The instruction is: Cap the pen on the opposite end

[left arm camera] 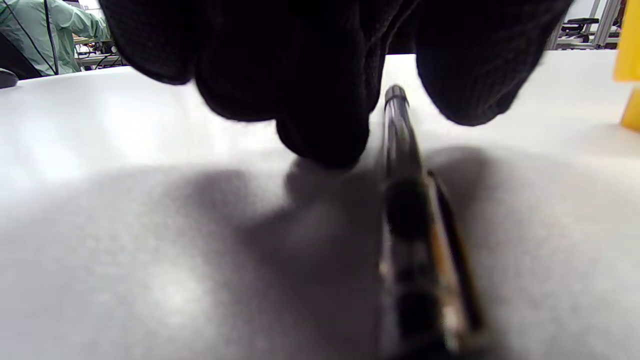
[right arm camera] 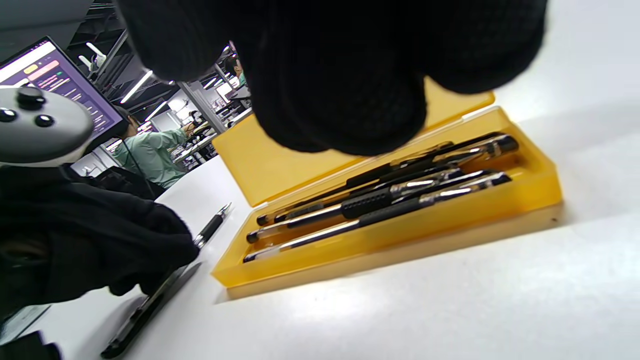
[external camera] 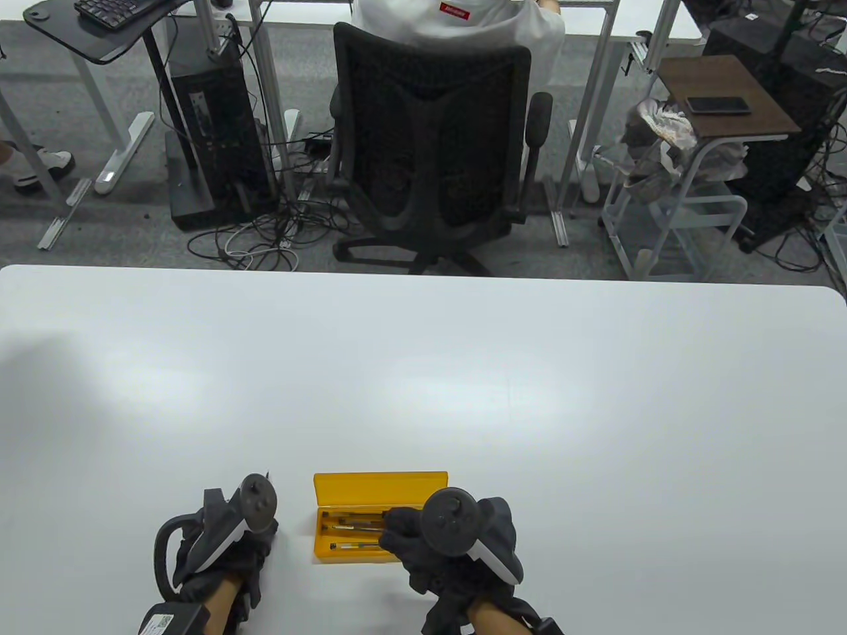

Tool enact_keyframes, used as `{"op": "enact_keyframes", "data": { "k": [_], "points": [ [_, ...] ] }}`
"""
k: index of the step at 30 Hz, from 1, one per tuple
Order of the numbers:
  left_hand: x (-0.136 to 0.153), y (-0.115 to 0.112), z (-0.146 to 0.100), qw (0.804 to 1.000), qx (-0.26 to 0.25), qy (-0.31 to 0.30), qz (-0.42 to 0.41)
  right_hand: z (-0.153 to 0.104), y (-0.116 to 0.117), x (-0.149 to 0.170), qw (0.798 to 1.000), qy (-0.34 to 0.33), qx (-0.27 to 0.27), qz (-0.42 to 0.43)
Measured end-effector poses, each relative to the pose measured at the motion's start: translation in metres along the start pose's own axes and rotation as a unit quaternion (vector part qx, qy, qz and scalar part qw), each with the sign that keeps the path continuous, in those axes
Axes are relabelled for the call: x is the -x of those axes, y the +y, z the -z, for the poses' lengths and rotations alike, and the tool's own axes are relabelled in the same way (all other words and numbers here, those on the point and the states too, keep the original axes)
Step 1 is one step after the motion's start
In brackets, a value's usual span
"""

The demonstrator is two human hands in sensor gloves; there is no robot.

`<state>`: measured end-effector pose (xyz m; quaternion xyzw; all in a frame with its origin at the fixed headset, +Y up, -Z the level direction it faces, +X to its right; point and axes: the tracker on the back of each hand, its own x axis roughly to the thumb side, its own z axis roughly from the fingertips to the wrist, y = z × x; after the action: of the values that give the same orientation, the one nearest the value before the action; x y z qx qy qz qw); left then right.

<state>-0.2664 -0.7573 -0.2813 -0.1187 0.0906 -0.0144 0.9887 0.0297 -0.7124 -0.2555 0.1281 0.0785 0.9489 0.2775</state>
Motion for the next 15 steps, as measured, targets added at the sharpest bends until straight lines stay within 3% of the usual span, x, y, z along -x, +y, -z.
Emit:
{"op": "enact_keyframes", "data": {
  "k": [4,8,10,13,15],
  "points": [
    [-0.005,0.024,-0.015,0.997,-0.054,-0.036,-0.039,0.002,-0.008,0.0,0.996,0.024,0.042,-0.08],
    [-0.03,0.023,-0.033,0.964,-0.105,-0.207,-0.127,0.008,-0.005,-0.004,0.983,0.044,0.034,-0.174],
    [-0.046,0.014,-0.036,0.961,-0.093,-0.243,-0.097,0.012,0.003,-0.007,0.978,0.039,0.018,-0.205],
    [-0.062,0.003,-0.032,0.965,-0.086,-0.248,0.004,0.018,0.014,-0.009,0.965,0.036,0.0,-0.259],
    [-0.067,-0.005,-0.029,0.966,-0.072,-0.246,0.029,0.021,0.021,-0.008,0.96,0.039,-0.008,-0.278]
  ]
}}
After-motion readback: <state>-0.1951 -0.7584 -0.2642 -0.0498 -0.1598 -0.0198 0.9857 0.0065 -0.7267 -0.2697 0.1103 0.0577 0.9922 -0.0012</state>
